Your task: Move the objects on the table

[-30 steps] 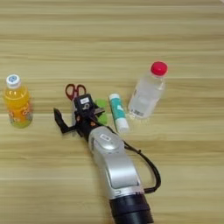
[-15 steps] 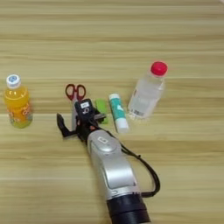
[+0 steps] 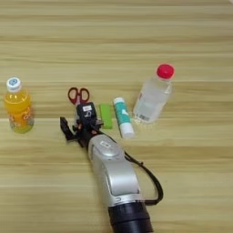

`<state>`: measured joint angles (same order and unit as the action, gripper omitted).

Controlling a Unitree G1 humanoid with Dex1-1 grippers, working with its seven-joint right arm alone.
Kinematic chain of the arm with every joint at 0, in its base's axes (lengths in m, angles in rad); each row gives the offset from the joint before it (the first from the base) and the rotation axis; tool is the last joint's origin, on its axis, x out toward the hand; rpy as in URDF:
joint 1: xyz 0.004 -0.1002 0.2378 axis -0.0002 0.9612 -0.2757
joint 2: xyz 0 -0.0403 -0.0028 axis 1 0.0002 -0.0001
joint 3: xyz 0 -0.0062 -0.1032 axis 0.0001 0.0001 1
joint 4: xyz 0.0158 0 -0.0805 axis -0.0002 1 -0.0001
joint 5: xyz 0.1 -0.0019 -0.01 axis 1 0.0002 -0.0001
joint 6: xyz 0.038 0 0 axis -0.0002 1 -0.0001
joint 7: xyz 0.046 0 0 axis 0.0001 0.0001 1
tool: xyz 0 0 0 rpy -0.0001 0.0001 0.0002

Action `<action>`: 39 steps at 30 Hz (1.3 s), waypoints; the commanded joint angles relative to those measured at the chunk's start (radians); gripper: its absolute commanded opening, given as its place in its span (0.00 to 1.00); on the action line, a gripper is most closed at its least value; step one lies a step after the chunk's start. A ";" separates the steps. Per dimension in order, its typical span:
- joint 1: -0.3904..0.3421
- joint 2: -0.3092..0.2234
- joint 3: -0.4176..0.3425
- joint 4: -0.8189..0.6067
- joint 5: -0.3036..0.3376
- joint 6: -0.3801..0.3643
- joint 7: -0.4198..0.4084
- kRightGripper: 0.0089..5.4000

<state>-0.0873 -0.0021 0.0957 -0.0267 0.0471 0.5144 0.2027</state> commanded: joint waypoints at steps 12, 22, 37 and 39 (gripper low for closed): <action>-0.011 -0.009 0.001 -0.010 -0.007 0.025 -0.029 0.44; 0.019 0.005 0.029 -0.036 -0.001 0.036 -0.023 0.22; 0.035 0.041 0.073 -0.044 -0.006 0.042 -0.040 0.13; 0.038 0.047 0.078 -0.048 -0.006 0.045 -0.044 0.13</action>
<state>-0.0462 0.0279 0.1545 -0.0688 0.0402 0.5341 0.1662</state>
